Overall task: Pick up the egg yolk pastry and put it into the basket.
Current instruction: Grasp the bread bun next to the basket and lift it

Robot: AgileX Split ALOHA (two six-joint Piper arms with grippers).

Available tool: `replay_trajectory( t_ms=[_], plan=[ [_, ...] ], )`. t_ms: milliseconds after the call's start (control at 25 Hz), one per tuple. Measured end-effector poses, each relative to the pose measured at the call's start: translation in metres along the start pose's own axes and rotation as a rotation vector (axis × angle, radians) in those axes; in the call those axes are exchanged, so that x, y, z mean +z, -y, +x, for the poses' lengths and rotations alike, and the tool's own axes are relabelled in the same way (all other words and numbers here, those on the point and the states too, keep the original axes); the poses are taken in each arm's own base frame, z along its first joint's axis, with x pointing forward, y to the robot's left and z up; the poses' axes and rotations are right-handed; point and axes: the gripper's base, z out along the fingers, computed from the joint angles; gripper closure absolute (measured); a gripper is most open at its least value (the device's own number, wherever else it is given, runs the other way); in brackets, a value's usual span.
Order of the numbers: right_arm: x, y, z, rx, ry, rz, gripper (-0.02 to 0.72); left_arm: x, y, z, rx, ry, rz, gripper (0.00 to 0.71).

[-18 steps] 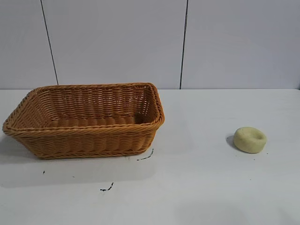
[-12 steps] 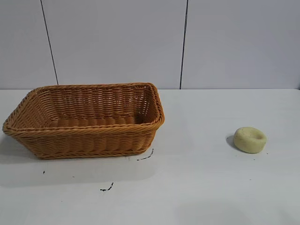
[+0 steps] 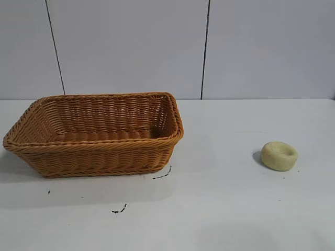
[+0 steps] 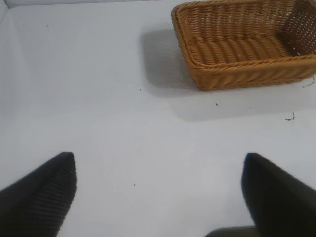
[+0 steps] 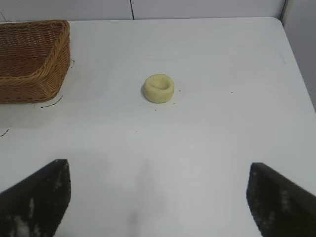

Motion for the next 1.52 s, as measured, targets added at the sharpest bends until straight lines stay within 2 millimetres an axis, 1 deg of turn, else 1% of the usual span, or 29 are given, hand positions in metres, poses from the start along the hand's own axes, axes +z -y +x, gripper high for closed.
replay_trajectory(
  t_ms=[40, 160, 320, 400, 440, 560, 600, 720, 760, 840, 880, 1000, 1040, 1120, 1280, 1400, 1520],
  plan=[
    [0.005, -0.001, -0.010, 0.004, -0.035, -0.003, 0.008, 0.000, 0.000, 0.000, 0.000, 0.000, 0.000, 0.017],
    [0.034, -0.003, -0.042, 0.000, -0.170, 0.011, 0.008, 0.000, 0.000, 0.000, 0.000, 0.000, 0.000, 0.017],
    [0.088, -0.006, -0.080, 0.002, -0.333, 0.017, 0.008, 0.000, 0.000, 0.000, 0.000, 0.000, 0.000, 0.017],
    [0.122, -0.006, -0.094, 0.002, -0.412, 0.022, 0.008, 0.000, 0.000, 0.000, 0.000, 0.000, 0.000, 0.017],
    [0.136, -0.007, -0.101, 0.001, -0.435, 0.023, 0.008, 0.000, 0.000, 0.000, 0.000, 0.000, 0.000, 0.017],
    [0.185, -0.007, -0.116, -0.006, -0.513, 0.031, 0.008, 0.000, 0.000, 0.000, 0.000, 0.000, 0.000, 0.017],
    [0.198, -0.008, -0.122, -0.009, -0.525, 0.031, 0.008, 0.000, 0.000, 0.000, 0.000, 0.000, 0.000, 0.017],
    [0.244, -0.008, -0.130, -0.025, -0.586, 0.030, 0.008, 0.000, 0.000, 0.000, 0.000, 0.000, 0.000, 0.017],
    [0.256, -0.009, -0.133, -0.029, -0.597, 0.029, 0.008, 0.000, 0.000, 0.000, 0.000, 0.000, 0.000, 0.017],
    [0.282, -0.009, -0.136, -0.040, -0.621, 0.027, 0.008, 0.000, 0.000, 0.000, 0.000, 0.000, 0.000, 0.017],
    [0.292, -0.009, -0.138, -0.043, -0.626, 0.026, 0.008, 0.000, 0.000, 0.000, 0.000, 0.000, 0.000, 0.017],
    [0.324, -0.009, -0.134, -0.050, -0.663, 0.025, 0.008, 0.000, 0.000, 0.000, 0.000, 0.000, 0.000, 0.017],
    [0.332, -0.009, -0.133, -0.044, -0.669, 0.022, 0.008, 0.000, 0.000, 0.000, 0.000, 0.000, 0.000, 0.017],
    [0.351, -0.009, -0.126, -0.044, -0.700, 0.022, 0.008, 0.000, 0.000, 0.000, 0.000, 0.000, 0.000, 0.017],
    [0.378, -0.008, -0.106, -0.041, -0.767, 0.021, 0.008, 0.000, 0.000, 0.000, 0.000, 0.000, 0.000, 0.017],
    [0.391, -0.007, -0.091, -0.040, -0.814, 0.023, 0.008, 0.000, 0.000, 0.000, 0.000, 0.000, 0.000, 0.017],
    [0.399, -0.006, -0.085, -0.038, -0.819, 0.023, 0.008, 0.000, 0.000, 0.000, 0.000, 0.000, 0.000, 0.017]
  ],
)
